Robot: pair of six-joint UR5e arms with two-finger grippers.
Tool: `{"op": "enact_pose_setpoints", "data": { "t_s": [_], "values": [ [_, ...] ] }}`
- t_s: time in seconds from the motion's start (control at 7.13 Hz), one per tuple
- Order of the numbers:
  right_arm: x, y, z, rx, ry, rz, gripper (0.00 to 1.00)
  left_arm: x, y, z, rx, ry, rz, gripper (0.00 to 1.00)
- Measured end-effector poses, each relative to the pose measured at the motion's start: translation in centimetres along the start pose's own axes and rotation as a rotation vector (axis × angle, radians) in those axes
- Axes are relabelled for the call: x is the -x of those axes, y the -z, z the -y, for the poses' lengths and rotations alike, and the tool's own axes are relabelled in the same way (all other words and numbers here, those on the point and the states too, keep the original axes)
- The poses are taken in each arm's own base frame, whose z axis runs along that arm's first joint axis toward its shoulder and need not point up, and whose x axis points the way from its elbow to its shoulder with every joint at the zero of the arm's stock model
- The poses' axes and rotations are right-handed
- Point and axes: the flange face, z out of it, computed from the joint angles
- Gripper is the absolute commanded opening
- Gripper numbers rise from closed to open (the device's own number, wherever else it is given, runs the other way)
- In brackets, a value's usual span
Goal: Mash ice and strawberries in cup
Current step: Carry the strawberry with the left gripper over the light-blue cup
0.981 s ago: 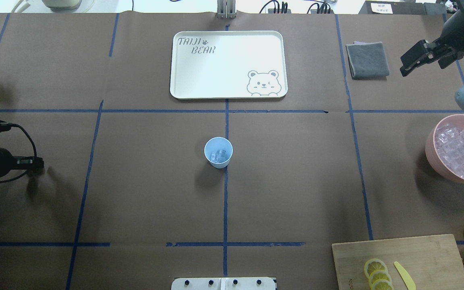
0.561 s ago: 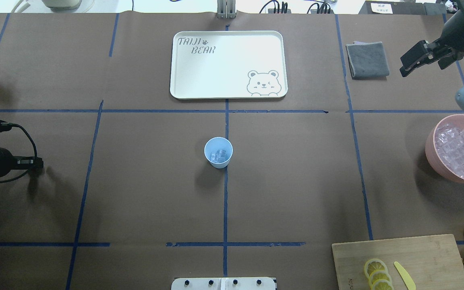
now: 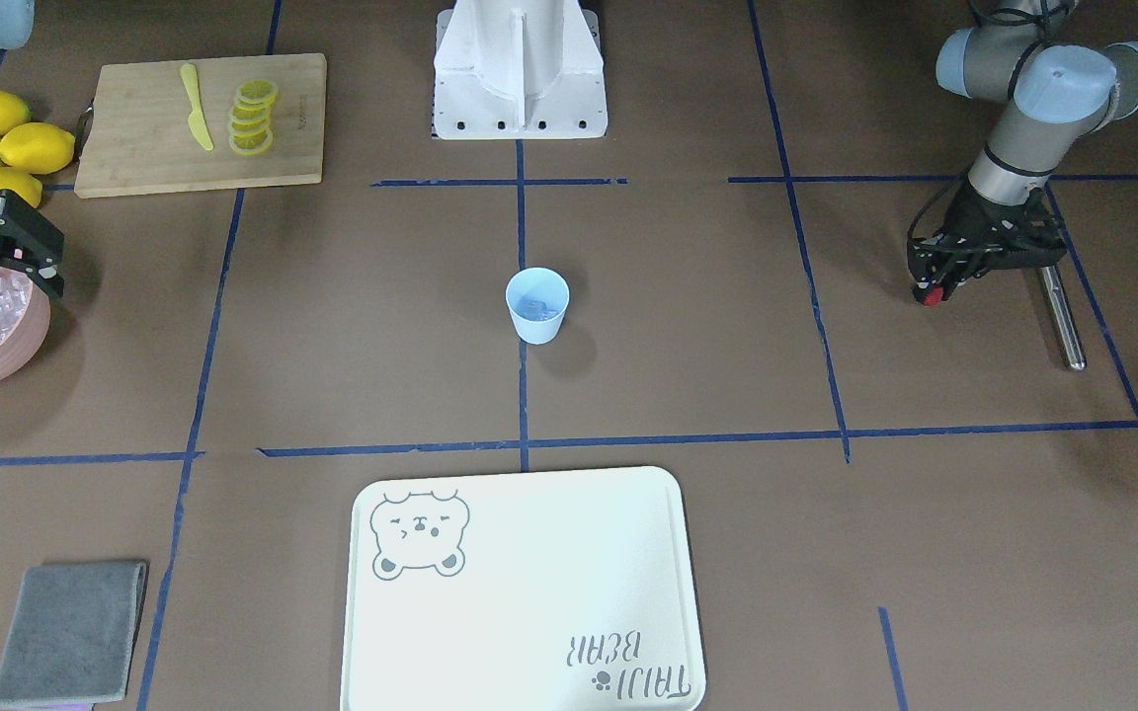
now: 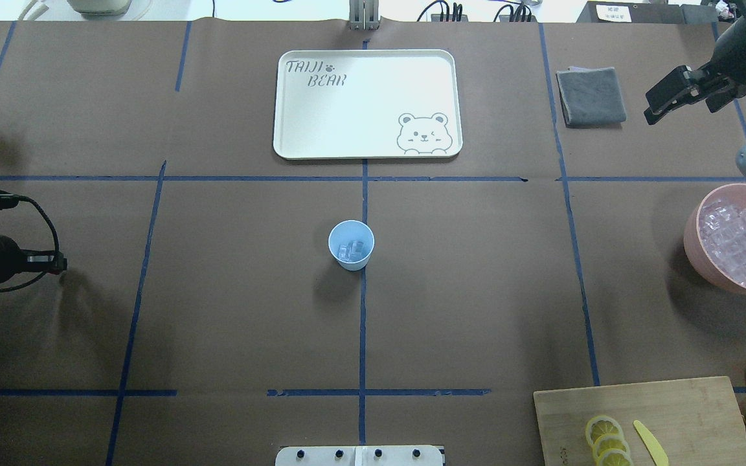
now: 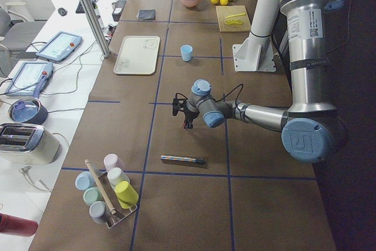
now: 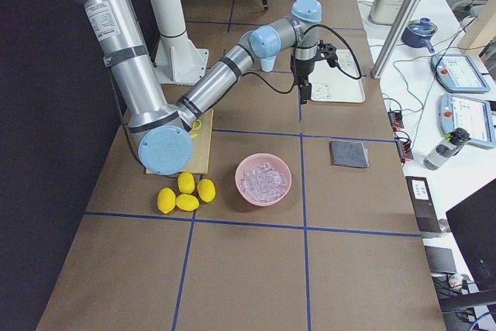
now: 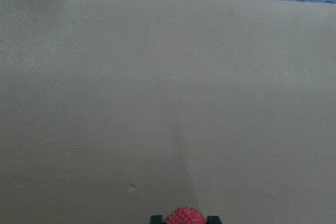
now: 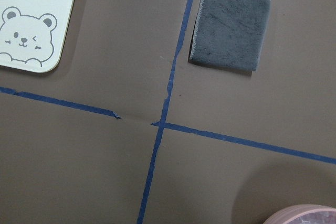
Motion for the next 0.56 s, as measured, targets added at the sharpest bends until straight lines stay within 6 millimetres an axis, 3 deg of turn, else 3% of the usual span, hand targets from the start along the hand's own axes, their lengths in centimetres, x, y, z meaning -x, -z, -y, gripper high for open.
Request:
{"op": "enact_pose_setpoints", "data": {
  "t_s": [0.14,0.28,0.42,0.56],
  "values": [
    [-0.6,0.1,-0.8,0.004,-0.006,0.004,0.99,-1.6,1.9,0.7,0.024,0.017,0.002,0.00],
    [-1.7,0.1,-1.6,0.010,-0.019,0.009,0.99,-4.9,4.5,1.8,0.037,0.031,0.011,0.00],
    [-3.1,0.2,-2.1,0.010,-0.029,0.008,0.99,-9.4,7.0,3.3,0.044,0.041,0.017,0.00],
    [-5.5,0.2,-2.9,0.001,-0.026,0.004,0.99,-15.3,9.3,5.3,0.047,0.064,0.015,0.00]
  ]
}}
